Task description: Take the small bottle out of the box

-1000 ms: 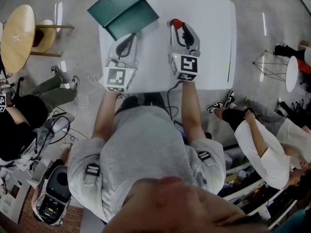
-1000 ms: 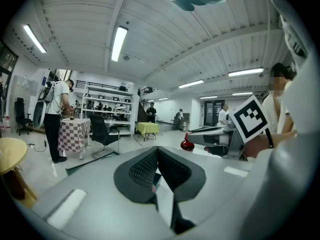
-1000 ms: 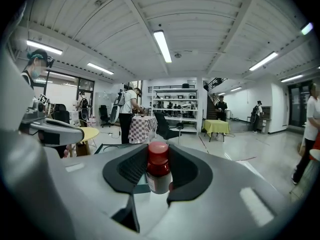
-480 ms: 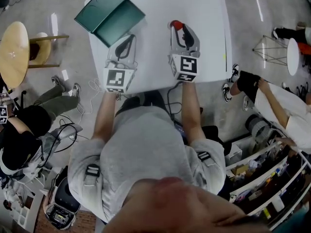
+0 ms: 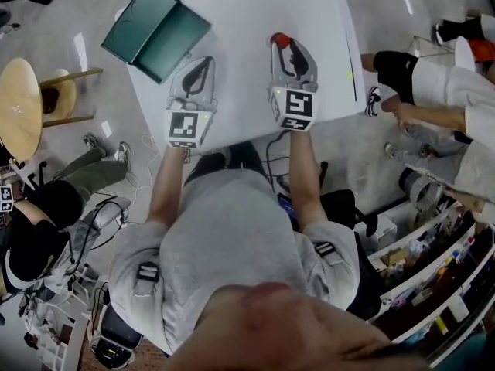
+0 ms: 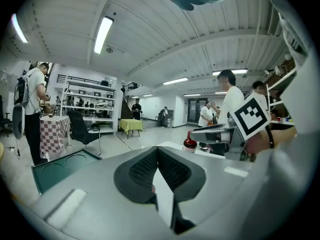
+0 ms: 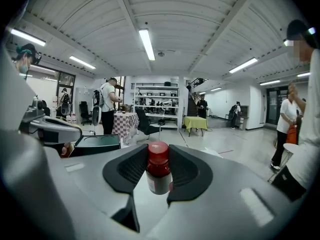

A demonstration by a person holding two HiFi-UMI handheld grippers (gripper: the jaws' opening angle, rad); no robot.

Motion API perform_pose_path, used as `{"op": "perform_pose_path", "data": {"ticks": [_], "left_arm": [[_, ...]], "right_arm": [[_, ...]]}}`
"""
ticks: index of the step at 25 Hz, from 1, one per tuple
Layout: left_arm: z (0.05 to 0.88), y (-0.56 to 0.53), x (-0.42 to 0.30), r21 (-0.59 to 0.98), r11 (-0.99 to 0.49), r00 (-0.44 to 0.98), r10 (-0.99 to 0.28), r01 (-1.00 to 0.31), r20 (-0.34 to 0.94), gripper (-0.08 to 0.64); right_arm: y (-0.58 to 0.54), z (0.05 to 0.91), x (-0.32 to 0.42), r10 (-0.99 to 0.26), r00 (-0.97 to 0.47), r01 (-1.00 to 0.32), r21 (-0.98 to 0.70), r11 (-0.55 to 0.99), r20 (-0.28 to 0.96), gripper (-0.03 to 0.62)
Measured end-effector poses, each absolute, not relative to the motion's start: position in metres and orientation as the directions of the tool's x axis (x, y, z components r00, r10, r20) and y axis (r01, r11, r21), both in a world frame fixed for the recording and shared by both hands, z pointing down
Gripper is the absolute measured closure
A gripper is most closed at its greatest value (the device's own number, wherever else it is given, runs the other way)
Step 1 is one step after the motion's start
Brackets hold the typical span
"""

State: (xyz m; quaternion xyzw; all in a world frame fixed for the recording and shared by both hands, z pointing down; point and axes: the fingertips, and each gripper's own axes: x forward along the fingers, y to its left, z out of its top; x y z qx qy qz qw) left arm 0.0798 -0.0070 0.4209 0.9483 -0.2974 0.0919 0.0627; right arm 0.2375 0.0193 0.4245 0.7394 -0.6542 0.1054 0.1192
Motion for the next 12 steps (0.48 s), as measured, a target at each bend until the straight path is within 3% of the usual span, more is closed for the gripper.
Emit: {"op": "perform_pose_path", "data": {"ticks": [12], "left_arm": [[0.448, -0.025, 0.113, 0.085, -0.836, 0.824, -0.508, -0.541, 0.252, 0.548]], "right_arm": [[0.018, 0.454, 0.272, -0.921, 0.177, -0.983, 0.015, -0.183, 0.347, 0.462]]}}
